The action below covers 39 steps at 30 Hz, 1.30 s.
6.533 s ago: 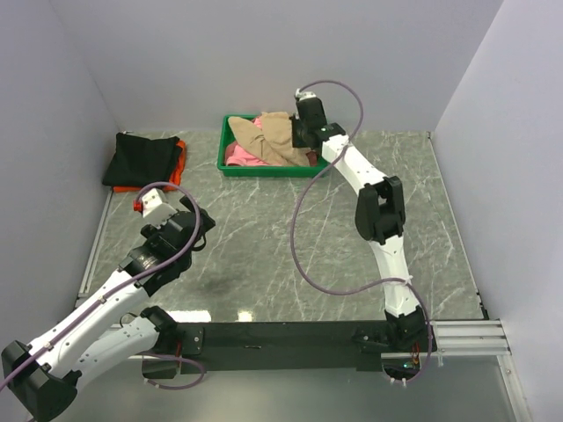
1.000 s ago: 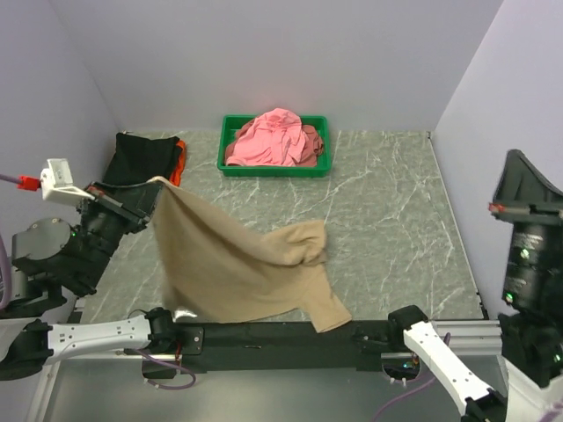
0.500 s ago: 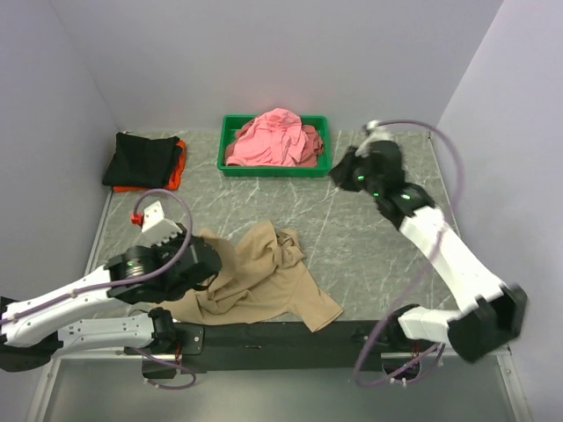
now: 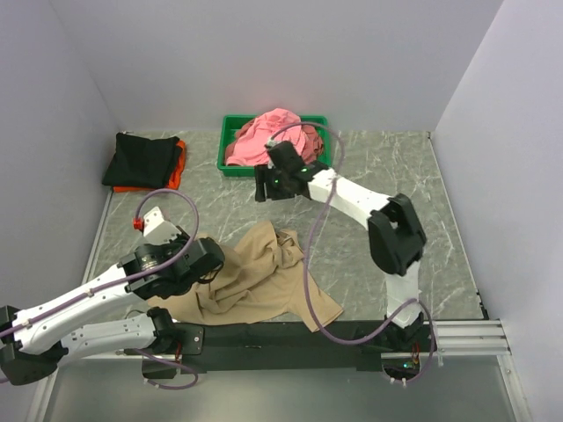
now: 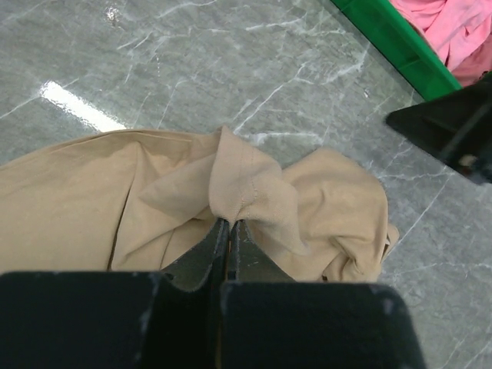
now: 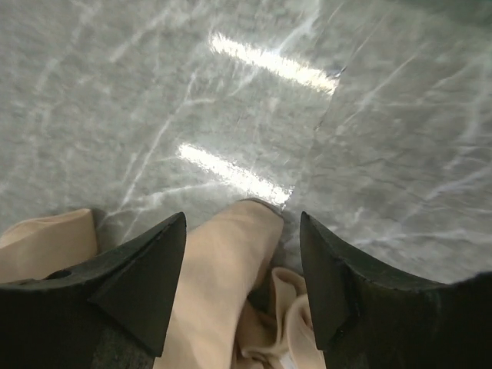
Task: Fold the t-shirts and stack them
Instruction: Flatten the tshirt out
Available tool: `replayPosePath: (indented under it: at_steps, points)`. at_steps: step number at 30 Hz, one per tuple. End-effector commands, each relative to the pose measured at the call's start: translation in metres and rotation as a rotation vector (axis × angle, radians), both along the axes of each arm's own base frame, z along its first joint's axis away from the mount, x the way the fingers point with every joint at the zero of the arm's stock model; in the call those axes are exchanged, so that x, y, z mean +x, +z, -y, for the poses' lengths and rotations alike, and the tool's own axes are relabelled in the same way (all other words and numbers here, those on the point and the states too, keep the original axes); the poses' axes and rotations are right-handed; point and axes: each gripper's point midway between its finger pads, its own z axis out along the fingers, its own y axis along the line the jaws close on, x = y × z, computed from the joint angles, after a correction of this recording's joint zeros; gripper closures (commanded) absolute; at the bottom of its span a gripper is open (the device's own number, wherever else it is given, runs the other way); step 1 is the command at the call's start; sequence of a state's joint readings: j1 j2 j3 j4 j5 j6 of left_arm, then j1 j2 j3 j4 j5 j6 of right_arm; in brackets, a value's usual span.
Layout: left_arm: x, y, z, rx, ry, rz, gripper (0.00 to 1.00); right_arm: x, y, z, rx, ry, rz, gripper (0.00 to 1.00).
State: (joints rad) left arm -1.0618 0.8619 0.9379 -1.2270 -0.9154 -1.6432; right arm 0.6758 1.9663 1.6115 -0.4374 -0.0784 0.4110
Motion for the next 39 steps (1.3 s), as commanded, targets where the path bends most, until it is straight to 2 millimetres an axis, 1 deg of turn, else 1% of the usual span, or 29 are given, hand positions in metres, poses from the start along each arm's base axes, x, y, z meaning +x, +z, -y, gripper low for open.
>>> replayPosePath:
  at_steps: [1,5,7,9,10,11,12,15,16,17,18,19,20,21,22,23,24,25,26,27,28,30,31,32,33,34,35,37,39]
  points:
    - [0.004,-0.001,0.006,-0.004,-0.027,-0.008,0.99,-0.009,-0.024,-0.005,-0.078,0.009,-0.07,0.32]
    - [0.006,-0.003,0.004,-0.005,-0.026,-0.014,0.99,-0.027,-0.047,-0.007,-0.115,0.026,-0.125,0.31]
    - [0.007,-0.004,0.004,-0.004,-0.027,-0.017,1.0,-0.038,-0.051,-0.016,-0.098,0.064,-0.134,0.32]
    - [0.007,-0.005,0.002,-0.002,-0.026,-0.019,0.99,-0.042,-0.056,-0.018,-0.104,0.07,-0.148,0.49]
    - [0.007,-0.004,0.002,-0.006,-0.028,-0.018,1.0,-0.042,-0.055,-0.019,-0.097,0.062,-0.147,0.6]
    - [0.007,-0.004,0.002,-0.006,-0.027,-0.016,0.99,-0.041,-0.056,-0.018,-0.095,0.053,-0.142,0.96]
    - [0.007,-0.004,0.002,-0.01,-0.027,-0.018,0.99,-0.038,-0.046,-0.02,-0.076,0.051,-0.117,1.0]
    - [0.006,-0.002,0.0,-0.022,-0.028,-0.012,0.99,-0.031,-0.024,-0.02,-0.052,0.041,-0.053,1.0]
    - [0.005,0.0,0.0,-0.03,-0.031,-0.007,0.99,-0.03,-0.009,-0.015,-0.045,0.027,-0.018,1.0]
    - [0.005,0.002,0.001,-0.043,-0.036,0.002,1.0,-0.028,-0.002,-0.009,-0.038,0.012,0.002,1.0]
    - [0.005,0.001,0.001,-0.041,-0.044,0.001,0.99,-0.026,0.024,-0.004,-0.002,-0.008,0.055,1.0]
    - [0.004,0.002,0.001,-0.05,-0.05,0.008,0.99,-0.028,0.031,0.001,0.017,-0.021,0.066,1.0]
    - [0.004,0.002,0.004,-0.061,-0.065,0.007,1.0,-0.033,0.022,0.017,-0.01,-0.05,0.06,1.0]
    - [0.005,0.0,0.006,-0.062,-0.07,0.009,0.99,-0.033,0.027,0.024,0.007,-0.067,0.08,1.0]
    - [0.005,-0.001,0.005,-0.062,-0.069,0.008,1.0,-0.046,0.029,0.04,0.007,-0.077,0.089,1.0]
    - [0.005,-0.002,0.006,-0.062,-0.069,0.008,0.99,-0.052,0.029,0.05,0.004,-0.095,0.096,1.0]
    - [0.005,-0.003,0.005,-0.055,-0.072,0.004,0.99,-0.055,0.047,0.065,0.017,-0.135,0.149,1.0]
    - [0.006,-0.003,0.007,-0.051,-0.076,0.007,0.99,-0.067,0.026,0.085,-0.029,-0.162,0.122,1.0]
    - [0.007,-0.003,0.009,-0.051,-0.086,0.01,0.99,-0.073,0.022,0.098,-0.046,-0.188,0.118,1.0]
    - [0.01,-0.003,0.014,-0.047,-0.102,0.015,1.0,-0.076,0.026,0.119,-0.059,-0.254,0.131,1.0]
    - [0.012,-0.002,0.016,-0.047,-0.109,0.021,0.99,-0.089,0.003,0.138,-0.108,-0.291,0.088,1.0]
    - [0.014,-0.002,0.021,-0.038,-0.131,0.019,0.99,-0.106,-0.012,0.168,-0.147,-0.372,0.048,1.0]
    - [0.018,-0.002,0.028,-0.044,-0.141,0.025,0.99,-0.122,-0.038,0.187,-0.176,-0.415,-0.014,1.0]
    - [0.019,-0.003,0.031,-0.029,-0.16,0.022,0.99,-0.134,-0.051,0.197,-0.19,-0.435,-0.052,1.0]
    - [0.021,-0.005,0.035,-0.026,-0.17,0.017,1.0,-0.144,-0.055,0.205,-0.18,-0.448,-0.067,1.0]
    - [0.024,-0.008,0.039,-0.022,-0.175,0.005,0.99,-0.158,-0.075,0.222,-0.199,-0.499,-0.119,1.0]
    - [0.026,-0.01,0.039,-0.014,-0.171,-0.004,0.99,-0.163,-0.078,0.229,-0.202,-0.52,-0.128,1.0]
    - [0.031,-0.011,0.04,0.008,-0.17,-0.016,0.99,-0.159,-0.071,0.244,-0.173,-0.589,-0.091,1.0]
    - [0.038,-0.002,0.039,0.016,-0.161,-0.003,1.0,-0.148,-0.051,0.256,-0.135,-0.646,-0.031,1.0]
